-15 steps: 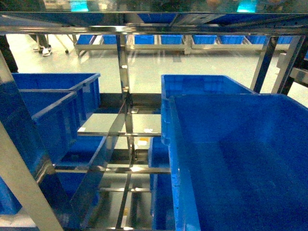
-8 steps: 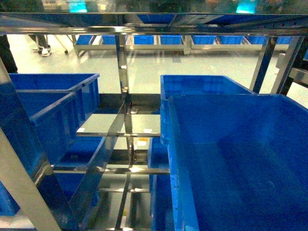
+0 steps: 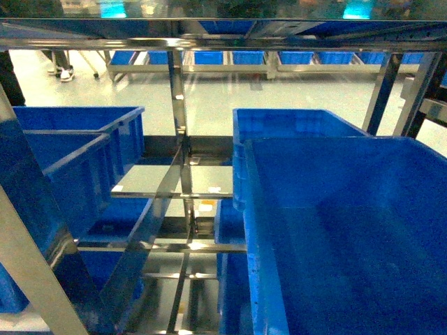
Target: Pick red block from blue box to shelf
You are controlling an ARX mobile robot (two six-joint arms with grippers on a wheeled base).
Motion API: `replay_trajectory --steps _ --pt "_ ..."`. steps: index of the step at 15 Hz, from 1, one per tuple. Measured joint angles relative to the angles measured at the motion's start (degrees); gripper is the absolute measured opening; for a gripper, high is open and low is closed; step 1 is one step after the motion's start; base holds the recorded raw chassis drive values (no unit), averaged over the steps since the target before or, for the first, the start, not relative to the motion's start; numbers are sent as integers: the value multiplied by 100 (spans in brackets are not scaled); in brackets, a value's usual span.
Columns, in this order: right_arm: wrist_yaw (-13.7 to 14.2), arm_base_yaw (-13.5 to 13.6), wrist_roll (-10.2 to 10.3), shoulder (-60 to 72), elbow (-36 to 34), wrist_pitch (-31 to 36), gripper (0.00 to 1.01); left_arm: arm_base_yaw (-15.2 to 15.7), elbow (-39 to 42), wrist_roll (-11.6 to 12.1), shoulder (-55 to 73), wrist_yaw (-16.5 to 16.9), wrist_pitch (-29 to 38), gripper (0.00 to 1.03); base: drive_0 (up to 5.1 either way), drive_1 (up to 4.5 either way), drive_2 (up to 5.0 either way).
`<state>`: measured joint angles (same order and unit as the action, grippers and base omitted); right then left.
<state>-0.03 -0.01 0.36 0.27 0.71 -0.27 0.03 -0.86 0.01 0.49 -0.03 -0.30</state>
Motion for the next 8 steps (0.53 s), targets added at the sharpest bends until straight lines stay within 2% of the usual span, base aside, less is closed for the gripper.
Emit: replay_trajectory --steps 8 --pt "0 0 0 0 0 0 29 0 0 0 0 0 0 98 0 0 0"
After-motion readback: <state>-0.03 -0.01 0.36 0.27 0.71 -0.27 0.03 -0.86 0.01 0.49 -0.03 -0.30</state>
